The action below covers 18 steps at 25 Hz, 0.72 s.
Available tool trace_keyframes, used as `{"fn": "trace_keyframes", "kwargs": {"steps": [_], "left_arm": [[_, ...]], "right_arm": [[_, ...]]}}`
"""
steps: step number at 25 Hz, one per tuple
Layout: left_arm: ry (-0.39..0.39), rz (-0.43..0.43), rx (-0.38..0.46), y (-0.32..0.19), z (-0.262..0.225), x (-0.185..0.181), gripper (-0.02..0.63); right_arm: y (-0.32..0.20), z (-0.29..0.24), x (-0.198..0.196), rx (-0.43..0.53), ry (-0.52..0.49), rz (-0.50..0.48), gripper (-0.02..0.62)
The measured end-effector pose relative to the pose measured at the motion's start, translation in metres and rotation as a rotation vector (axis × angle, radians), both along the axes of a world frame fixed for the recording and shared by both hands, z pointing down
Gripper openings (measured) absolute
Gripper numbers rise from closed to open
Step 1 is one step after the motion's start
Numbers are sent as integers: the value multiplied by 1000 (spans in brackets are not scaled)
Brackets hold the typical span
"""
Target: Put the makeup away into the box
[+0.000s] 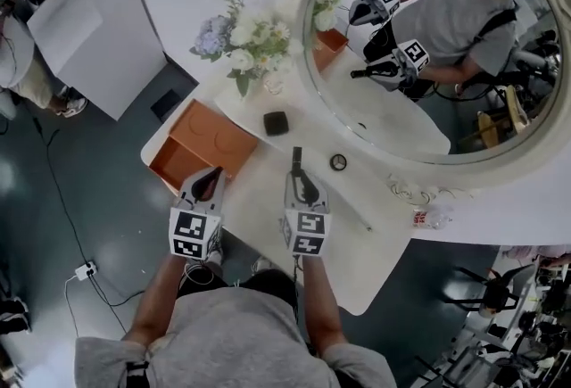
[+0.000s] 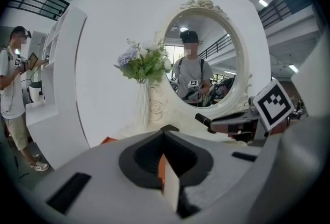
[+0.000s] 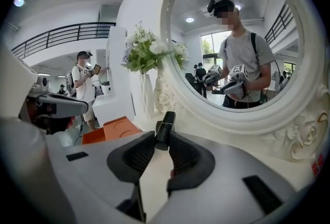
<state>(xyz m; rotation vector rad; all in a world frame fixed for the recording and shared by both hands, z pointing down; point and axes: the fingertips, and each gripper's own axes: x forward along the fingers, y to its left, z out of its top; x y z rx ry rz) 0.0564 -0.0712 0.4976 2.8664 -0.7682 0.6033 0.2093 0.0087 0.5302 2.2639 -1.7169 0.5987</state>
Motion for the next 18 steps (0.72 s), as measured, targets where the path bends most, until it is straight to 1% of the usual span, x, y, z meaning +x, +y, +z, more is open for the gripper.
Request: {"fn": "trace_keyframes", "kwargs": {"steps": [5, 18], "left_arm": [[21, -66, 1, -23, -6, -36, 0], [23, -227, -21, -64, 7, -125, 0]], "right_arm": [[-33, -5, -39, 6, 11, -79, 100], [-100, 4, -136, -8, 7, -282, 100]]}}
